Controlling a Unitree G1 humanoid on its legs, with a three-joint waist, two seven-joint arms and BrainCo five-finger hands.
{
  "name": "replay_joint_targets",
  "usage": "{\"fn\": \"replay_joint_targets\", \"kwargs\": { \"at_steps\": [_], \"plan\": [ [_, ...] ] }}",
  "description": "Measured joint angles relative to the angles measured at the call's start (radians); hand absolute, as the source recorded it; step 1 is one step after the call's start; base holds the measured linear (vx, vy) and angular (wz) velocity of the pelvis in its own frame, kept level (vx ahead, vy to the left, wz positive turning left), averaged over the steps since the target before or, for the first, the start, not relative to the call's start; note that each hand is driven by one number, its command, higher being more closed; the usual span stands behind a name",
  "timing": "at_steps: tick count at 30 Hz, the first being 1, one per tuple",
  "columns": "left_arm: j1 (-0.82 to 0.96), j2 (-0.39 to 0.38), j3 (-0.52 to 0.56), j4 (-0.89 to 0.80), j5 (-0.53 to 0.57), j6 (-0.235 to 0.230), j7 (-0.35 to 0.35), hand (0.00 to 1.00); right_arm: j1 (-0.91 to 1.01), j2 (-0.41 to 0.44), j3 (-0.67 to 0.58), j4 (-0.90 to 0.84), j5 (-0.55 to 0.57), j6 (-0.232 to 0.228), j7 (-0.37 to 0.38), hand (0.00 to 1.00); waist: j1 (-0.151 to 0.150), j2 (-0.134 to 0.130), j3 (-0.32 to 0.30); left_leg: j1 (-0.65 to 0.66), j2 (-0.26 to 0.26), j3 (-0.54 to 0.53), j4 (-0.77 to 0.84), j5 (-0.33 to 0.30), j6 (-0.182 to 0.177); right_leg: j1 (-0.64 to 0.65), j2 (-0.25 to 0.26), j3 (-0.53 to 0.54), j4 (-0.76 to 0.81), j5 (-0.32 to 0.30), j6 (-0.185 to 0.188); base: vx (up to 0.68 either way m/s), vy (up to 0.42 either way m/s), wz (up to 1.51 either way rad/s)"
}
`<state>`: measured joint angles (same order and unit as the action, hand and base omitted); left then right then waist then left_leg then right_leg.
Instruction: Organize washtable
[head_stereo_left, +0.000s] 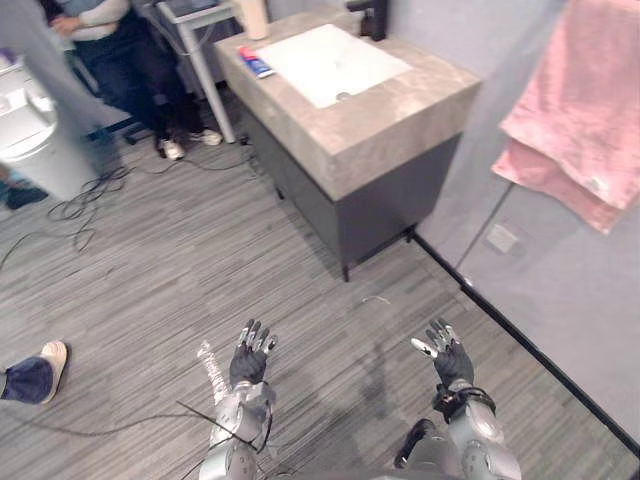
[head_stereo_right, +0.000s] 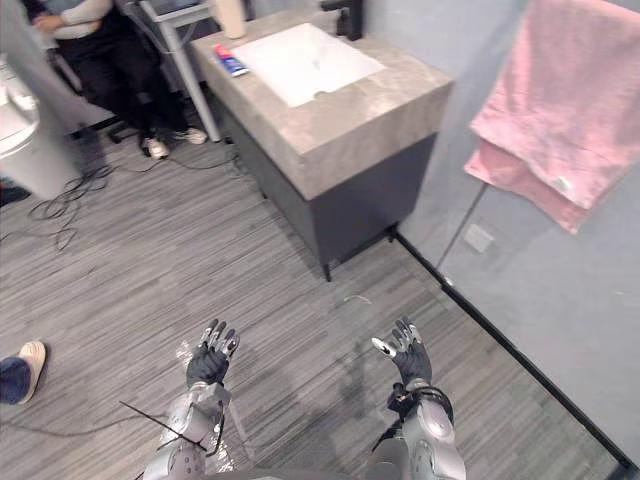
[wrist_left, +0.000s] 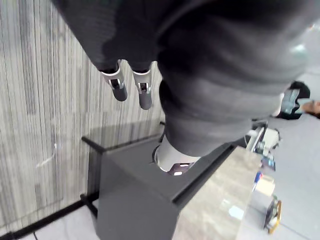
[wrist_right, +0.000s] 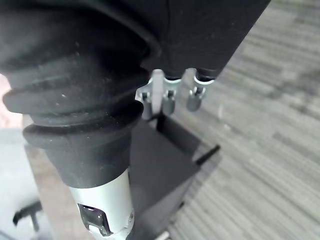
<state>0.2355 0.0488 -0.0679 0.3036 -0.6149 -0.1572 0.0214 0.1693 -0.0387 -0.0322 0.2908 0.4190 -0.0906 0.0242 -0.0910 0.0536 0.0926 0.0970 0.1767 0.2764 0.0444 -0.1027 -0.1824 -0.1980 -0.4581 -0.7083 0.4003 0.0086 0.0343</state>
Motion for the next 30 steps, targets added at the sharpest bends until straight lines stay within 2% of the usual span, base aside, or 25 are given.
{"fn": "replay_joint_targets", "kwargs": {
  "at_steps": [1,2,4,5,6,7,8,10,11,12,15,18,22,30],
  "plan": [
    [0.043,0.004,0.011,-0.011,0.005,0.003,-0.002,0.00,0.006,0.004,0.010,0.000,-0.012,0.007,0.000,0.00,0.008,-0.014,0.004,0.028,-0.037,0.011,0.004,-0.002,0.003,0.032,-0.019,0.065,-0.033,0.046,-0.006,-0.16,0.220,0.07],
    [0.061,0.004,0.018,-0.022,0.016,0.006,-0.003,0.00,0.012,0.007,0.014,0.000,-0.019,0.009,0.000,0.00,0.012,-0.021,0.003,0.033,-0.041,0.016,0.008,-0.005,0.009,0.039,-0.019,0.089,-0.054,0.069,-0.008,-0.19,0.222,0.03],
    [0.075,0.012,0.048,-0.040,0.048,0.006,-0.011,0.00,0.031,0.024,0.025,-0.001,-0.025,0.015,0.000,0.00,0.025,-0.029,-0.001,0.000,-0.067,-0.006,0.037,-0.028,0.046,0.031,-0.005,0.212,-0.097,0.127,-0.041,-0.18,0.162,0.27],
    [0.073,0.017,0.065,-0.042,0.062,0.004,-0.015,0.00,0.047,0.030,0.048,-0.001,-0.027,0.026,0.002,0.00,0.023,-0.034,0.011,-0.021,-0.072,-0.039,0.047,-0.032,0.057,0.025,0.026,0.347,-0.103,0.106,-0.050,-0.14,0.097,0.48],
    [0.074,0.026,0.075,-0.042,0.069,0.004,-0.015,0.00,0.059,0.038,0.058,-0.001,-0.029,0.030,0.002,0.00,0.023,-0.037,0.013,-0.031,-0.071,-0.057,0.052,-0.031,0.059,0.028,0.060,0.421,-0.094,0.054,-0.034,-0.15,0.032,0.74],
    [0.074,0.047,0.087,-0.043,0.078,0.002,-0.014,0.00,0.082,0.047,0.082,-0.002,-0.037,0.030,0.003,0.00,0.014,-0.064,0.009,-0.052,-0.075,-0.097,0.065,-0.031,0.060,0.063,0.132,0.509,-0.083,-0.090,0.005,-0.06,-0.082,0.72],
    [0.074,0.050,0.091,-0.045,0.081,0.001,-0.012,0.00,0.084,0.047,0.091,-0.002,-0.039,0.031,0.005,0.00,0.014,-0.074,0.016,-0.063,-0.075,-0.130,0.077,-0.031,0.060,0.087,0.169,0.571,-0.105,-0.162,0.047,-0.06,-0.082,0.86],
    [0.075,0.045,0.081,-0.061,0.114,0.001,0.002,0.00,0.086,0.050,0.092,-0.003,-0.040,0.029,0.005,0.00,-0.011,-0.081,0.015,-0.082,-0.071,-0.192,0.097,-0.014,0.060,0.099,0.212,0.627,-0.106,-0.177,0.059,-0.01,-0.098,0.85],
    [0.075,0.037,0.078,-0.071,0.120,0.001,0.004,0.00,0.085,0.049,0.092,-0.003,-0.040,0.029,0.005,0.00,-0.007,-0.087,0.011,-0.083,-0.066,-0.193,0.096,-0.008,0.056,0.104,0.218,0.627,-0.109,-0.173,0.063,0.01,-0.116,0.53],
    [0.077,0.022,0.073,-0.078,0.125,0.000,0.006,0.00,0.080,0.040,0.093,-0.002,-0.039,0.029,0.006,0.00,0.002,-0.075,0.013,-0.089,-0.048,-0.195,0.093,-0.004,0.050,0.111,0.234,0.620,-0.125,-0.152,0.079,0.01,-0.092,0.00],
    [0.077,-0.015,0.068,-0.078,0.144,0.001,0.008,0.00,0.048,0.032,0.130,-0.002,-0.039,0.021,0.011,0.00,-0.006,-0.062,0.022,-0.083,-0.018,-0.182,0.053,0.026,0.041,0.113,0.264,0.621,-0.165,-0.116,0.091,-0.02,-0.075,-0.10],
    [0.088,-0.027,0.044,-0.090,0.147,0.001,0.010,0.00,0.057,0.028,0.133,-0.002,-0.057,0.021,0.001,0.00,-0.004,-0.070,0.023,-0.055,-0.011,-0.152,0.019,0.048,0.043,0.133,0.272,0.625,-0.188,-0.101,0.092,-0.03,-0.020,-0.09],
    [0.157,-0.030,0.014,-0.117,0.143,0.016,0.002,0.00,0.092,0.021,0.220,-0.004,-0.078,0.020,0.002,0.00,0.000,-0.085,0.008,-0.049,-0.007,-0.111,0.000,0.060,0.044,0.144,0.276,0.636,-0.234,-0.070,0.096,-0.07,0.019,-0.13],
    [0.157,-0.025,-0.007,-0.100,0.116,0.030,0.003,0.00,0.119,0.029,0.267,0.001,-0.099,0.022,0.003,0.00,0.021,-0.088,0.000,-0.052,-0.018,-0.143,-0.074,0.128,0.050,0.142,0.267,0.594,-0.253,-0.059,0.095,-0.07,-0.008,0.15]
  ]
}}
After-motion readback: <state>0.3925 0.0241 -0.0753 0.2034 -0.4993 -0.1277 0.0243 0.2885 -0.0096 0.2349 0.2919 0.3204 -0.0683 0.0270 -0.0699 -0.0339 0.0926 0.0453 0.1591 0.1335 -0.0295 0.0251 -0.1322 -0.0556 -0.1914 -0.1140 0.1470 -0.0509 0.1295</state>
